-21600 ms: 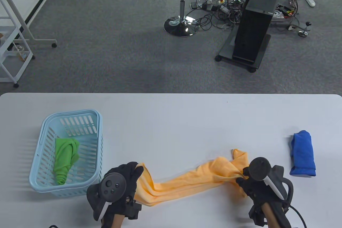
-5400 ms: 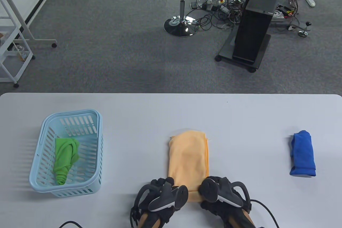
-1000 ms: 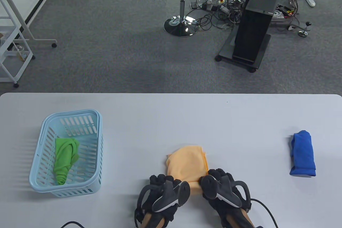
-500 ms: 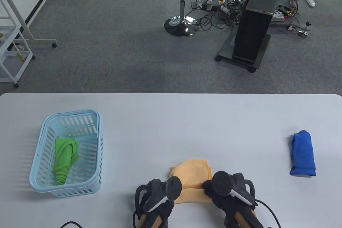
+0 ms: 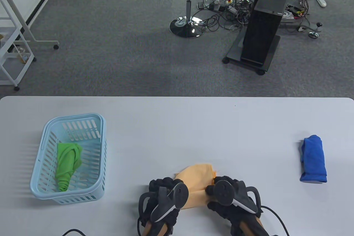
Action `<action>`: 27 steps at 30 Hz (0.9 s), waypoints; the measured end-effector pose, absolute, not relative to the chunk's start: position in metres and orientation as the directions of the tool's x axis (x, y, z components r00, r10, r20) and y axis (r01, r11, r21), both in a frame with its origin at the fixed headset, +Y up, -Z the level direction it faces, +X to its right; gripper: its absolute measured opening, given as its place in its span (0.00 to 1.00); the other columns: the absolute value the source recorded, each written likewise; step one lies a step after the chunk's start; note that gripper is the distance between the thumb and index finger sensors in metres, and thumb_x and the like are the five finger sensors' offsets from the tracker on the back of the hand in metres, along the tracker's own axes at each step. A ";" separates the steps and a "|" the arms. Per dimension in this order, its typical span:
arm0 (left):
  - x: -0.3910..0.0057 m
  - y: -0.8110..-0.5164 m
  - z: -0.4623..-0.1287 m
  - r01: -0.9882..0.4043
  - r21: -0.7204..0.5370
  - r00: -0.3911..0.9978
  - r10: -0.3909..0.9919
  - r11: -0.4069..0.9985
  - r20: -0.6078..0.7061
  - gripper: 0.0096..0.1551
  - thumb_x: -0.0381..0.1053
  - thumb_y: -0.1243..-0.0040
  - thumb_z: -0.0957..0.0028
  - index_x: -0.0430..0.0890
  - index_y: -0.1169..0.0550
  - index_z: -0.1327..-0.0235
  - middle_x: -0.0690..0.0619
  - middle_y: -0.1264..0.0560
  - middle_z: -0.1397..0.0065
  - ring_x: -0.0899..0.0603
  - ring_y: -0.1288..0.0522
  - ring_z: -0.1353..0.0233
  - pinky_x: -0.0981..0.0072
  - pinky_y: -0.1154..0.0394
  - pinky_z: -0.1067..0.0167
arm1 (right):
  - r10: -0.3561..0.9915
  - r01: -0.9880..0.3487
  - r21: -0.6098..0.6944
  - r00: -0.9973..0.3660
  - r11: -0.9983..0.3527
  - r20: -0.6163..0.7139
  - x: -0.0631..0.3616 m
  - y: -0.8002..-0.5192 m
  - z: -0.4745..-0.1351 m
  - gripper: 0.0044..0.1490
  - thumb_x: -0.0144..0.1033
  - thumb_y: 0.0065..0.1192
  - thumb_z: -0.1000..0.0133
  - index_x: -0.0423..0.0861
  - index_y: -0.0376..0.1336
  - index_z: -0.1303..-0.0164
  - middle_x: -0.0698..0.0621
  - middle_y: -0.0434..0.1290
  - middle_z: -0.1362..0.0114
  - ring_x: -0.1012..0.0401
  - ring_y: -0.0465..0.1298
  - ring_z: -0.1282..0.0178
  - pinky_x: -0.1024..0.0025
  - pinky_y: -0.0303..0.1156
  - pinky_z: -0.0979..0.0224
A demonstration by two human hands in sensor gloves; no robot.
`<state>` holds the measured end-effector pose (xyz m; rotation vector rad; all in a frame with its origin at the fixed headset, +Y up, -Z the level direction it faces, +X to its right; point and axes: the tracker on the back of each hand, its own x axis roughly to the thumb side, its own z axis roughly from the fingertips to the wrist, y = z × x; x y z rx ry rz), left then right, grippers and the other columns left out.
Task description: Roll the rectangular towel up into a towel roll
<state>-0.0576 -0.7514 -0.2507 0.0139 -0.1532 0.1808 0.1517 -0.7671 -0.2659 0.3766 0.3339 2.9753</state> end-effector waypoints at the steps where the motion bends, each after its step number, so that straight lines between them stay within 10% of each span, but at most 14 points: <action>1: -0.058 -0.749 -0.249 -0.191 0.010 0.969 0.187 0.982 0.159 0.24 0.56 0.39 0.58 0.52 0.20 0.49 0.51 0.22 0.50 0.37 0.26 0.35 0.32 0.37 0.33 | 0.135 -0.081 0.230 -0.963 -0.970 0.232 0.152 -0.768 -0.266 0.45 0.53 0.67 0.65 0.57 0.62 0.33 0.45 0.51 0.22 0.45 0.53 0.20 0.38 0.50 0.22; 12: -0.046 -0.774 -0.251 0.029 -0.192 0.955 0.030 0.981 0.296 0.46 0.62 0.31 0.66 0.49 0.29 0.31 0.46 0.29 0.29 0.33 0.35 0.24 0.27 0.44 0.31 | 0.157 -0.123 0.198 -0.973 -0.973 0.168 0.150 -0.770 -0.271 0.37 0.46 0.65 0.62 0.52 0.66 0.39 0.45 0.55 0.24 0.46 0.56 0.21 0.39 0.52 0.23; 23: -0.054 -0.771 -0.255 -0.116 -0.177 0.962 0.155 0.977 0.226 0.36 0.63 0.42 0.64 0.54 0.17 0.41 0.48 0.14 0.49 0.36 0.24 0.33 0.29 0.39 0.33 | 0.207 -0.173 0.186 -0.962 -0.967 0.180 0.166 -0.759 -0.267 0.37 0.52 0.59 0.61 0.47 0.73 0.45 0.48 0.64 0.28 0.46 0.60 0.22 0.38 0.54 0.24; 27: -0.062 -0.773 -0.258 -0.172 -0.223 0.960 0.215 0.960 0.182 0.36 0.64 0.50 0.62 0.52 0.15 0.45 0.49 0.17 0.50 0.35 0.29 0.31 0.29 0.43 0.32 | 0.265 -0.215 0.213 -0.933 -0.953 0.243 0.165 -0.758 -0.264 0.50 0.55 0.61 0.63 0.54 0.56 0.26 0.49 0.57 0.23 0.47 0.57 0.20 0.38 0.51 0.22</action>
